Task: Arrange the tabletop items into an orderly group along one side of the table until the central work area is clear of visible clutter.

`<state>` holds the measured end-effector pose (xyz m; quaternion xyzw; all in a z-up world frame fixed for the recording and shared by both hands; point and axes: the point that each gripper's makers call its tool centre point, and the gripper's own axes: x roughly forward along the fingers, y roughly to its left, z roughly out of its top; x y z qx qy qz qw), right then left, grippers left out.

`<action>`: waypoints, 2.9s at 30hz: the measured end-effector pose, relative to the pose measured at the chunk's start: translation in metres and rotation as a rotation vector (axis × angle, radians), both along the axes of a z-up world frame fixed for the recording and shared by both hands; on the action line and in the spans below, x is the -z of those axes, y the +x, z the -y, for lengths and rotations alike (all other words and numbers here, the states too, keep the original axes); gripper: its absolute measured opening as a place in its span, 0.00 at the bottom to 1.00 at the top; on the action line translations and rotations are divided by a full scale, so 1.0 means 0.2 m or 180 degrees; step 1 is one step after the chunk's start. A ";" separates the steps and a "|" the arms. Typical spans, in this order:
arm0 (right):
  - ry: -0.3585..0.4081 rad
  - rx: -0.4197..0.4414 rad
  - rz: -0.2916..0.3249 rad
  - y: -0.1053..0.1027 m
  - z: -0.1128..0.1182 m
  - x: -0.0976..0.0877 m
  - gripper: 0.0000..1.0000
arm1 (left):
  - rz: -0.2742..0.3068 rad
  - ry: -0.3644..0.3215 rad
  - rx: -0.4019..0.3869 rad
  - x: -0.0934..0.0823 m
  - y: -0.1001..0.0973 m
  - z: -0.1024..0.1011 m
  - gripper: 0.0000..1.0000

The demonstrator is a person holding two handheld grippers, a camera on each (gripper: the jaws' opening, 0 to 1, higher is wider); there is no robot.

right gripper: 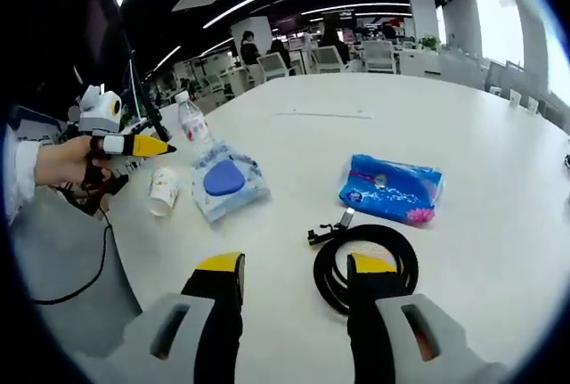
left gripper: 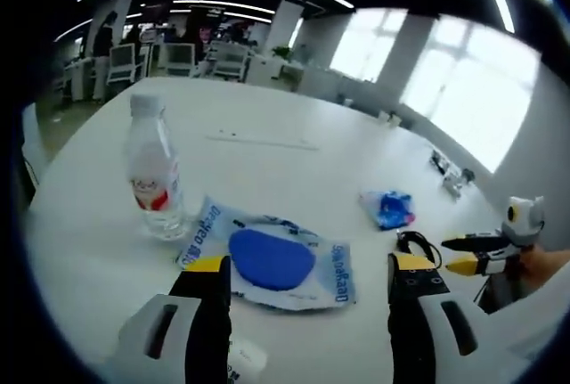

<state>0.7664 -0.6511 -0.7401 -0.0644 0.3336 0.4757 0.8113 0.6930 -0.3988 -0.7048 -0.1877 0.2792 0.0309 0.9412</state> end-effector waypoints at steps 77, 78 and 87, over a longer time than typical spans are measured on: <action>0.0286 0.0168 -0.1177 -0.23 -0.75 0.33 0.09 | -0.0445 -0.0452 -0.0509 0.48 0.01 -0.50 0.03; 0.0337 0.0188 -0.1171 -0.22 -0.75 0.32 0.04 | -0.0442 -0.0469 -0.0502 0.47 0.01 -0.48 0.01; 0.0347 0.0290 -0.1036 -0.15 -0.73 0.26 0.00 | -0.0505 -0.0309 -0.0277 0.44 0.00 -0.45 0.00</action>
